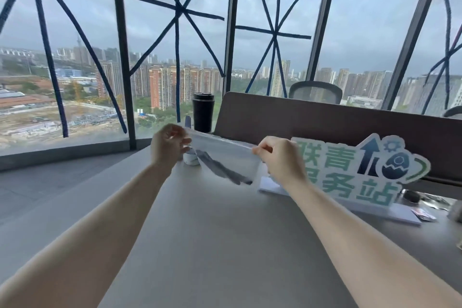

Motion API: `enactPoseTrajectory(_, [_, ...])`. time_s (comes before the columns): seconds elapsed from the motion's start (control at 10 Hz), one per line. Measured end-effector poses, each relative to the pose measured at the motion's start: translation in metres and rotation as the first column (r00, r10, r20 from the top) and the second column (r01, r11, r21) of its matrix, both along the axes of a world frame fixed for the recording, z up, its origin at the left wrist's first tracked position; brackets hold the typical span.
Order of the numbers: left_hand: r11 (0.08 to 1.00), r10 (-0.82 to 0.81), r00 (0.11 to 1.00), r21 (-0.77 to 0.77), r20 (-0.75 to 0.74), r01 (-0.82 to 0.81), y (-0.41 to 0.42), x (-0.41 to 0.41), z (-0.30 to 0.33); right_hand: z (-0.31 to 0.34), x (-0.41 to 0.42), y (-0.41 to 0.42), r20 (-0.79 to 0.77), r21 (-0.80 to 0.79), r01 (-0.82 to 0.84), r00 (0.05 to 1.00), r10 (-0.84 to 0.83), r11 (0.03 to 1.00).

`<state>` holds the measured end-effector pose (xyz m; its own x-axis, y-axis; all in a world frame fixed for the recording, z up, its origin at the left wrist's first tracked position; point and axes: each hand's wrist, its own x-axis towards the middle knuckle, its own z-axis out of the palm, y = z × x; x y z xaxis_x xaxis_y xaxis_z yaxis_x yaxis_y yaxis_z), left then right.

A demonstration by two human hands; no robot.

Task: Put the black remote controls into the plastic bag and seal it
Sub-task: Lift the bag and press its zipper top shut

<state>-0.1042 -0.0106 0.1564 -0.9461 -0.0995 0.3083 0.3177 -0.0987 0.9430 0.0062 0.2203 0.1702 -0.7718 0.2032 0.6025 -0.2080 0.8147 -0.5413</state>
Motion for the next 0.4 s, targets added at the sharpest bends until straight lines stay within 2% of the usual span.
enactPoseTrajectory(0.2, [0.999,-0.007,0.982,-0.048,0.189,0.016,-0.017,0.022,-0.105,-0.084,0.024,-0.011,0.342,-0.023,-0.040,0.939,0.046,0.999])
enactPoseTrajectory(0.3, [0.999,-0.016,0.972,-0.032,0.236,0.025,-0.025,0.039,-0.126,-0.094,0.050,-0.014,0.434,-0.017,-0.096,0.896,0.094,0.995])
enactPoseTrajectory(0.4, [0.991,0.039,0.971,-0.133,0.234,-0.008,-0.036,0.070,-0.134,-0.085,0.088,0.002,0.381,-0.106,-0.066,0.919,0.102,0.992])
